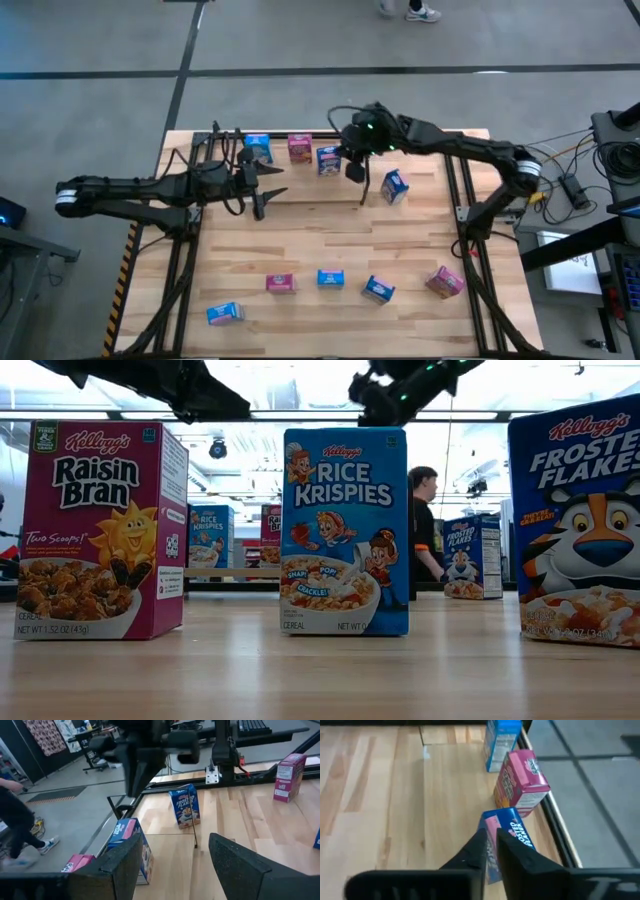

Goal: Stack cereal on shelf
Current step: Put the left blue cereal box on the shelf

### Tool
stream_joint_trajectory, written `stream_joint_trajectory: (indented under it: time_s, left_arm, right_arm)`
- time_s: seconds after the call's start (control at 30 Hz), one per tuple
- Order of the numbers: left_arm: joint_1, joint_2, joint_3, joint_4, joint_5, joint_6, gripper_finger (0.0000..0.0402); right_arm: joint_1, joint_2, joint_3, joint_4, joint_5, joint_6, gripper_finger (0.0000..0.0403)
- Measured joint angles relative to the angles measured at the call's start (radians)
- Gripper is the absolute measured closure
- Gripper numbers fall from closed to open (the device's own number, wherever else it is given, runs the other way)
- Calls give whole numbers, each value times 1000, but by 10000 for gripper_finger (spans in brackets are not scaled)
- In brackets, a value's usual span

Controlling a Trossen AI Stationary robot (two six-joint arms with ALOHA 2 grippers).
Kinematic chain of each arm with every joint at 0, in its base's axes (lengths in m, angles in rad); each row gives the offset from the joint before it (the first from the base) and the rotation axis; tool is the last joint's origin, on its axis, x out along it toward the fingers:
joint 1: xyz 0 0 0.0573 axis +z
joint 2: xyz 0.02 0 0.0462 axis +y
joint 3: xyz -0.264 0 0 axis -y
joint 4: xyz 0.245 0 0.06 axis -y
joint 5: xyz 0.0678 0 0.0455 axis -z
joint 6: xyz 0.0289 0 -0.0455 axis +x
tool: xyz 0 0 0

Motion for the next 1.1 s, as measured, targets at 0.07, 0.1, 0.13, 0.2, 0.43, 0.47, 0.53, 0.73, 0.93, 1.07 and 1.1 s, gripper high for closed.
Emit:
stream_joint_trajectory:
  time_s: [0.07,0.1,0.13,0.2,0.43,0.47,0.53,0.73,0.93,1.07,1.1]
  left_arm:
    - [0,1,0,0,0,1,189]
    - [0,1,0,0,0,1,189]
    - [0,2,0,-1,0,1,189]
    - [0,2,0,-2,0,1,189]
    - [0,2,0,-8,0,0,189]
    - [0,2,0,-8,0,0,189]
    - [0,2,-1,-9,0,0,189]
    - [0,2,-1,-10,0,-4,189]
    - [0,2,-2,-10,1,-8,189]
    - [0,2,-2,-10,1,-8,189]
    - [0,2,-2,-10,1,-8,189]
  right_arm:
    - [-14,45,55,-45,-8,-5,345]
    - [-20,65,81,-65,-9,-14,331]
    - [-25,83,103,-86,-9,-21,317]
    - [-31,116,144,-121,-9,-26,285]
    - [-32,194,243,-195,-11,-41,174]
    - [-33,202,252,-209,-11,-52,160]
    - [-33,212,257,-221,-11,-91,134]
    - [-37,229,248,-223,-12,-142,85]
    - [-37,256,243,-233,-12,-156,82]
    - [-41,283,243,-216,-4,-168,89]
    - [-42,287,244,-215,-4,-169,91]
